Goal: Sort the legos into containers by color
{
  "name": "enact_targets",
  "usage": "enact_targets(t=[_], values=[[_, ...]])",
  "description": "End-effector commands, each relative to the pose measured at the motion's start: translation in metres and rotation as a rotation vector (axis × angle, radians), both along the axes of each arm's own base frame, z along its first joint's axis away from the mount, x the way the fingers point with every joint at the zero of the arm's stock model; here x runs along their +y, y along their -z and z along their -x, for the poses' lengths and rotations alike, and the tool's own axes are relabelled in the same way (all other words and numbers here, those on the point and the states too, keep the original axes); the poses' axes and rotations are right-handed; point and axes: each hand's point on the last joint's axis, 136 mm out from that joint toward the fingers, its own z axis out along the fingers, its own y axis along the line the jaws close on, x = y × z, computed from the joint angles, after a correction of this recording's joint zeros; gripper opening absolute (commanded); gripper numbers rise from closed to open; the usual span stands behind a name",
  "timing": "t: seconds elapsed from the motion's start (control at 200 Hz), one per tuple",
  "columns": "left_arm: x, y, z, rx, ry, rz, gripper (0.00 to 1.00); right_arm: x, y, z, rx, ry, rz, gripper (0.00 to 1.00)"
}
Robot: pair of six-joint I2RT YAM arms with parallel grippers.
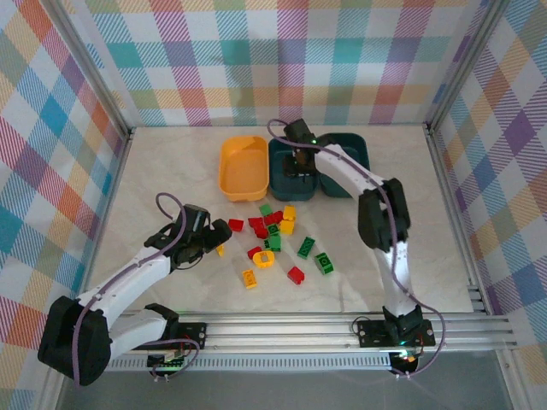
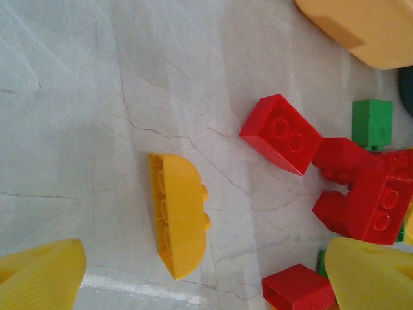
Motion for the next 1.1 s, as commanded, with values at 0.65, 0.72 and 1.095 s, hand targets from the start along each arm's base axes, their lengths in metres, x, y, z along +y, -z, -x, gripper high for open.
enact_targets(t=[0.65, 0.72, 1.095], values=[[-0.006, 0.054, -0.021, 0.124, 0.131, -0.186, 0.16, -0.092, -0.026, 0.122, -0.363, 0.194, -0.159, 0.41], [-0.006, 0.042, -0.023, 0.103, 0.140, -0.197, 0.12, -0.101, -0.023, 0.125, -0.391, 0.232, -0.163, 0.41], [-0.017, -0.021, -0.040, -0.015, 0.176, -0.177, 0.12, -0.132, -0.023, 0.135, -0.436, 0.347, -0.175, 0.42]])
